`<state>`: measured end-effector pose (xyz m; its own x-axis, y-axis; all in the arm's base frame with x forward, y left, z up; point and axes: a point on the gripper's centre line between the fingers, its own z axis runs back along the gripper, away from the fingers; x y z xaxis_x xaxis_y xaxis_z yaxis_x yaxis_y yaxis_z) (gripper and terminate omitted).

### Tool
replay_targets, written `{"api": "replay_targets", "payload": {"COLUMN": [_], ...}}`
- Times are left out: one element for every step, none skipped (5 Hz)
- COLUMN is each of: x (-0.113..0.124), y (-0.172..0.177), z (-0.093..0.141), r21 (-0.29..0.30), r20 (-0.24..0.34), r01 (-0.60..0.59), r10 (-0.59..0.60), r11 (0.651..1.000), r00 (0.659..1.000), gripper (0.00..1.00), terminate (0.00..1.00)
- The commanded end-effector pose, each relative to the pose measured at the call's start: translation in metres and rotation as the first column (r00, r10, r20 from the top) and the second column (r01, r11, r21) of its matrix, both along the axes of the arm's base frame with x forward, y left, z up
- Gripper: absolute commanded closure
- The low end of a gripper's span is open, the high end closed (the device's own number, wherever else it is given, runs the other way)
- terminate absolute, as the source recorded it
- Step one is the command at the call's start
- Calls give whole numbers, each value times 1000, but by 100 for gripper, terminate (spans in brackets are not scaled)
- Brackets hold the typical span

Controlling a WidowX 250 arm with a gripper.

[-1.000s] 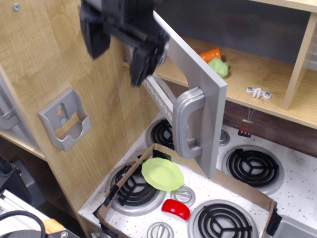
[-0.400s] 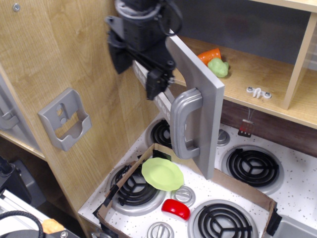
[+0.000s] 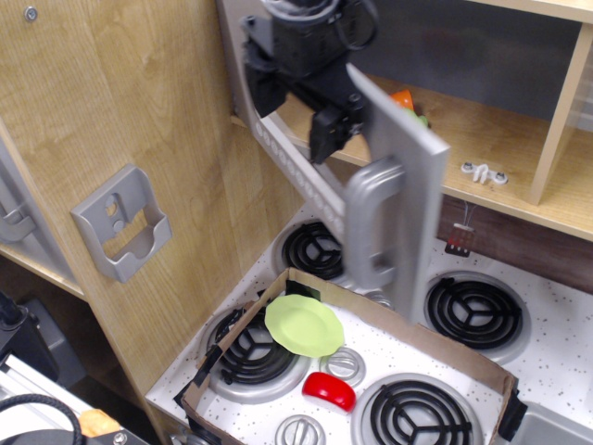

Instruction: Close microwave

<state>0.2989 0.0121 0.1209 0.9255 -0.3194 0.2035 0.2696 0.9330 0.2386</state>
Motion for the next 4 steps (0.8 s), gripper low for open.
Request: {"api": "replay_targets", "payload": {"x": [37,53,68,82], "y": [-25,-34,-39,-42], "z": [13,16,19,22], "r21": [6,17,24,32], "r20": [79,100,125,146], "r01": [68,94,127,158], "r10": [-68,-95,-129,-161], "r11": [998,995,992,987], "r00": [994,990,984,976], "gripper": [0,0,0,0], "terminate": [0,0,0,0]}}
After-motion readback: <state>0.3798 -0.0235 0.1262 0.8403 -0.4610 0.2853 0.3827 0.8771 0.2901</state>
